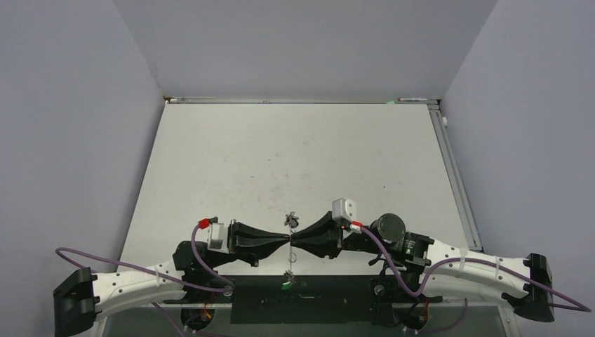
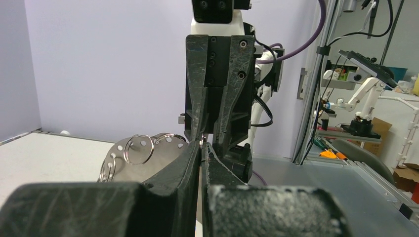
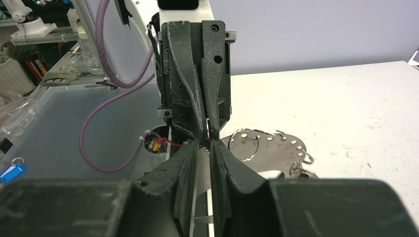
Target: Put the keys on the keyring
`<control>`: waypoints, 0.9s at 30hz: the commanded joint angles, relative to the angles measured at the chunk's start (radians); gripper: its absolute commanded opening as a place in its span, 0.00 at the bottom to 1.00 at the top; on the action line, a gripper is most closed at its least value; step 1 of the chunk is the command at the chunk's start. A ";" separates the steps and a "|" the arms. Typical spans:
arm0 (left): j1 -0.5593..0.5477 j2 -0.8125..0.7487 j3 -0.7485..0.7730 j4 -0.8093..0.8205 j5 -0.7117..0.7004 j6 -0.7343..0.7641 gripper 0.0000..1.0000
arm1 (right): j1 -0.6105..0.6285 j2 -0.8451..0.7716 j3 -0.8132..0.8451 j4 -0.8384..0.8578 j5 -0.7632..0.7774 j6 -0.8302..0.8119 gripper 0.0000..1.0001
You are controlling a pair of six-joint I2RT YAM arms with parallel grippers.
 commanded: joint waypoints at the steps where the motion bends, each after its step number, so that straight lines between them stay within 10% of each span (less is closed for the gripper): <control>1: -0.006 0.011 0.014 0.099 0.029 -0.018 0.00 | 0.016 0.027 0.043 0.079 -0.021 -0.010 0.15; 27: -0.006 0.004 0.028 0.038 0.054 -0.026 0.18 | 0.037 -0.040 -0.027 0.146 -0.018 -0.034 0.05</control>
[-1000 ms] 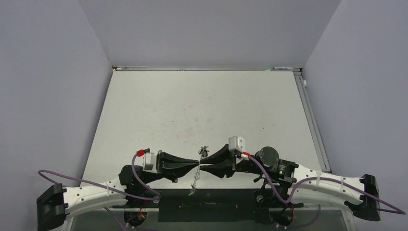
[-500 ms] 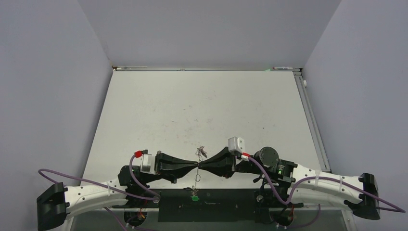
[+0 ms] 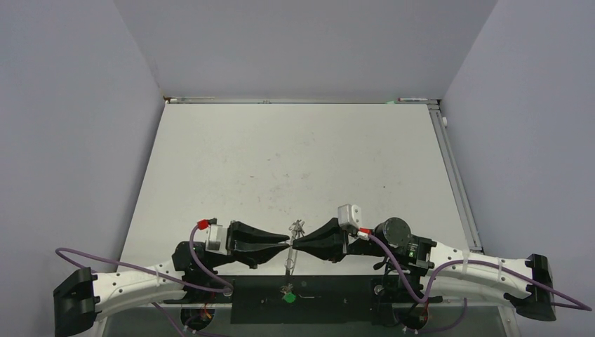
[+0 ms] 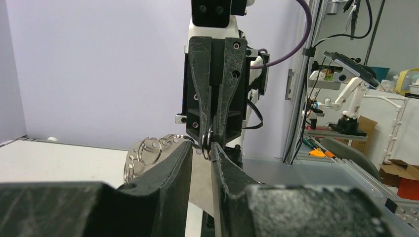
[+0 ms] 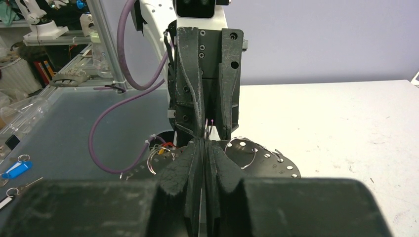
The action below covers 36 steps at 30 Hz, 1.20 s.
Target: Put the keys on the keyring
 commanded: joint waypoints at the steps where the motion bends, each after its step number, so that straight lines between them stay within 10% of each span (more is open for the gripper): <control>1: -0.006 0.004 0.032 0.001 0.012 -0.005 0.18 | 0.011 -0.002 0.002 0.107 -0.009 -0.014 0.05; 15: -0.006 -0.201 0.109 -0.377 -0.015 0.039 0.38 | 0.014 -0.028 0.023 0.039 -0.001 -0.037 0.05; 36: -0.006 -0.171 0.219 -0.594 -0.008 0.058 0.09 | 0.018 -0.047 0.034 0.012 0.003 -0.040 0.05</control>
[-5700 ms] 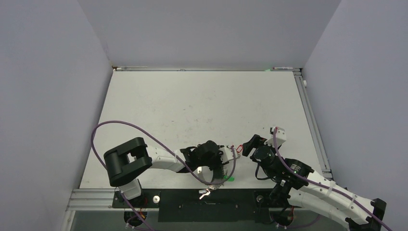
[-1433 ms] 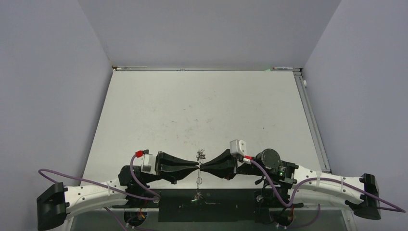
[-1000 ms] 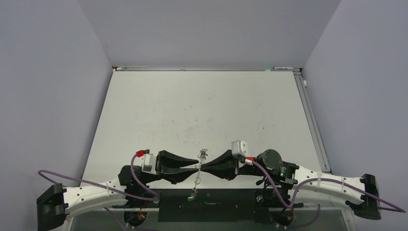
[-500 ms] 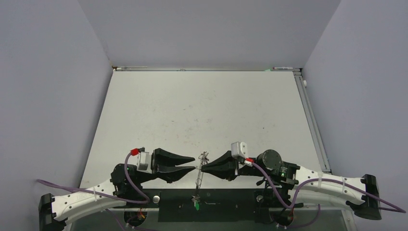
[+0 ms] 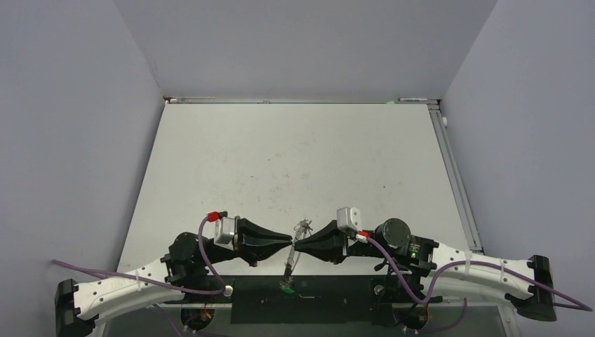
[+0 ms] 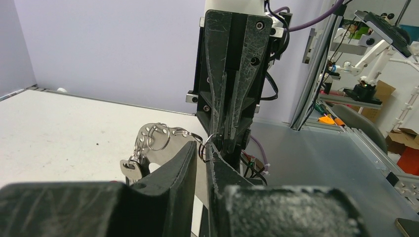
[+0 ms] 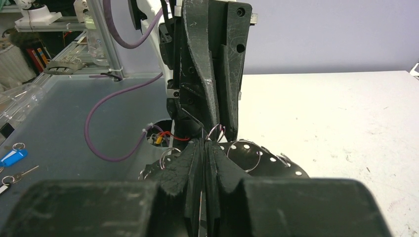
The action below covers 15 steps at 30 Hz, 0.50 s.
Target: Put the keys on the keyring
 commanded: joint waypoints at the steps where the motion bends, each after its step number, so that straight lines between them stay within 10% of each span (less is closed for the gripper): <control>1: -0.006 -0.001 0.052 -0.020 0.012 0.005 0.07 | 0.012 -0.031 0.037 0.076 0.001 -0.011 0.05; 15: -0.006 -0.030 -0.011 0.082 -0.085 -0.010 0.00 | 0.013 -0.022 0.041 0.057 0.068 -0.008 0.06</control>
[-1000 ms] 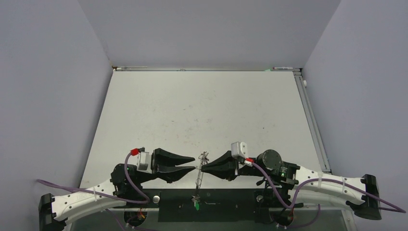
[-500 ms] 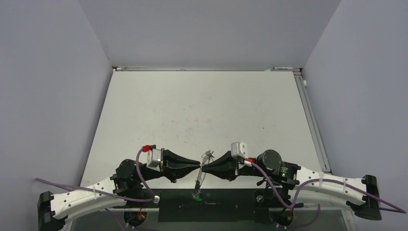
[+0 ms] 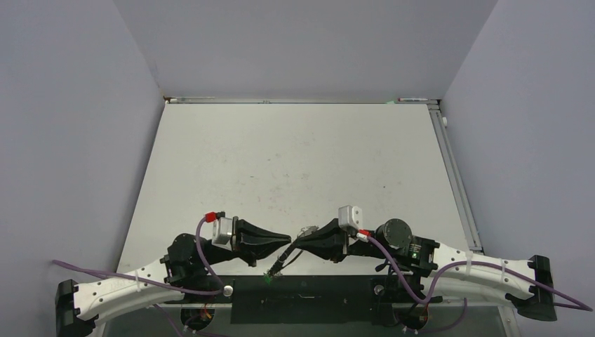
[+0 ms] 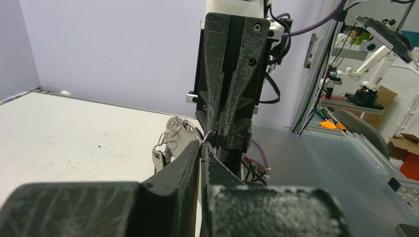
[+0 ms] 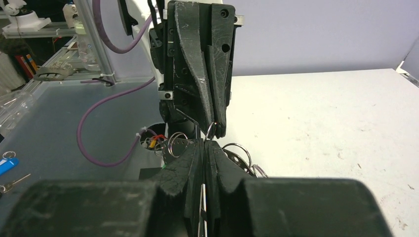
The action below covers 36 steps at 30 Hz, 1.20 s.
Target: Put the keys on the keyring
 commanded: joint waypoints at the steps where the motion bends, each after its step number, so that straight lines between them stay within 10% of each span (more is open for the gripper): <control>1: -0.004 -0.015 -0.021 0.101 -0.098 -0.014 0.00 | 0.007 -0.003 0.044 0.054 0.043 -0.008 0.09; 15: -0.004 -0.001 -0.069 0.231 -0.195 -0.068 0.00 | 0.008 0.063 0.064 0.024 0.120 -0.008 0.32; 36: -0.004 -0.005 -0.115 0.310 -0.252 -0.093 0.00 | 0.008 0.133 0.062 0.066 0.190 -0.024 0.29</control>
